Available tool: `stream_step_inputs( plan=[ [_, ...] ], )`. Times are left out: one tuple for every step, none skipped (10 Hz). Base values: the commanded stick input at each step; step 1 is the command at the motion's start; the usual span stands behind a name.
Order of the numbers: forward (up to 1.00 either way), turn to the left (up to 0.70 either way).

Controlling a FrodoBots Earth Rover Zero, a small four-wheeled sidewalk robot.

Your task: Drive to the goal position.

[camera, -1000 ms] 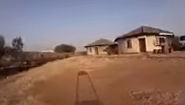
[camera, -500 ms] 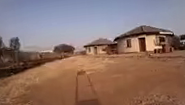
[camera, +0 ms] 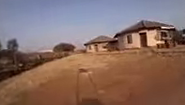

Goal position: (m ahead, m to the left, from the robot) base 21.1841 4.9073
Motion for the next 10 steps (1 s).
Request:
stream_step_inputs(
  plan=[
    [0.70, 0.00],
    [0.70, 0.00],
    [0.70, 0.00],
    [0.70, 0.00],
    [0.70, 0.00],
    [0.70, 0.00],
    [0.70, 0.00],
    [0.70, 0.00],
    [0.70, 0.00],
    [0.70, 0.00]
  ],
)
